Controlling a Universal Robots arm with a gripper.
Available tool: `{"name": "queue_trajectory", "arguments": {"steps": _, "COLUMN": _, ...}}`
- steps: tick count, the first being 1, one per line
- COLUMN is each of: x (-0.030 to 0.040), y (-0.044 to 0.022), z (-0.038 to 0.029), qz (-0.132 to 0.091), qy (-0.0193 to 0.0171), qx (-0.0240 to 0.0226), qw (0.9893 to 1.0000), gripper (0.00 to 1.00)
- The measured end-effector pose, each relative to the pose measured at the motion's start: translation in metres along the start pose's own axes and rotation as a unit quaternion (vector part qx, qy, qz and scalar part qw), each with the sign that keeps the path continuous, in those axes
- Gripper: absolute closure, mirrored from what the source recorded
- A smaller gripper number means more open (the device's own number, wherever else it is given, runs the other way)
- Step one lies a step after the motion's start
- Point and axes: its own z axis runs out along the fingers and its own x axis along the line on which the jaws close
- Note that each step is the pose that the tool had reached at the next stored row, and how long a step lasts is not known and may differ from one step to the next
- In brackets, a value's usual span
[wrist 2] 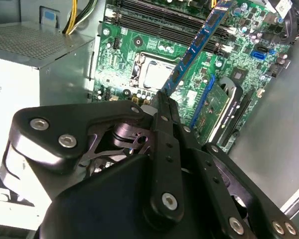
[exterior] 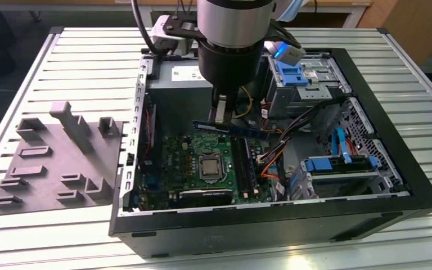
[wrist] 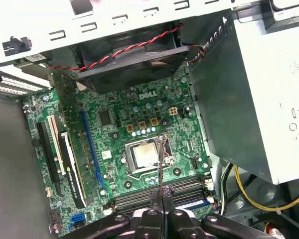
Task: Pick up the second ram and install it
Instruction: 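Insert the second ram into the second slot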
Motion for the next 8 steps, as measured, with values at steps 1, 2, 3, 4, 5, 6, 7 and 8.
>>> {"name": "queue_trajectory", "arguments": {"steps": 1, "x": 0.0, "y": 0.0, "z": 0.0, "qz": 0.003, "qy": 0.0, "qx": 0.0001, "qw": 1.0, "gripper": 0.89}}
{"name": "queue_trajectory", "arguments": {"steps": 2, "x": 0.0, "y": 0.0, "z": 0.0, "qz": 0.007, "qy": 0.0, "qx": 0.0002, "qw": 1.0, "gripper": 0.89}}
{"name": "queue_trajectory", "arguments": {"steps": 3, "x": 0.0, "y": 0.0, "z": 0.0, "qz": 0.01, "qy": 0.0, "qx": 0.0004, "qw": 0.9999, "gripper": 0.89}}
{"name": "queue_trajectory", "arguments": {"steps": 4, "x": 0.0, "y": 0.0, "z": 0.0, "qz": 0.014, "qy": 0.0, "qx": 0.0005, "qw": 0.9999, "gripper": 0.89}}
{"name": "queue_trajectory", "arguments": {"steps": 5, "x": 0.0, "y": 0.0, "z": 0.0, "qz": 0.017, "qy": 0.0, "qx": 0.0006, "qw": 0.9999, "gripper": 0.89}}
{"name": "queue_trajectory", "arguments": {"steps": 6, "x": 0.0, "y": 0.0, "z": 0.0001, "qz": 0.02, "qy": 0.0, "qx": 0.0007, "qw": 0.9998, "gripper": 0.89}}
{"name": "queue_trajectory", "arguments": {"steps": 7, "x": 0.0, "y": 0.0, "z": 0.0, "qz": 0.024, "qy": 0.0, "qx": 0.0009, "qw": 0.9997, "gripper": 0.89}}
{"name": "queue_trajectory", "arguments": {"steps": 8, "x": 0.0, "y": 0.0, "z": 0.0001, "qz": 0.027, "qy": 0.0, "qx": 0.001, "qw": 0.9996, "gripper": 0.89}}
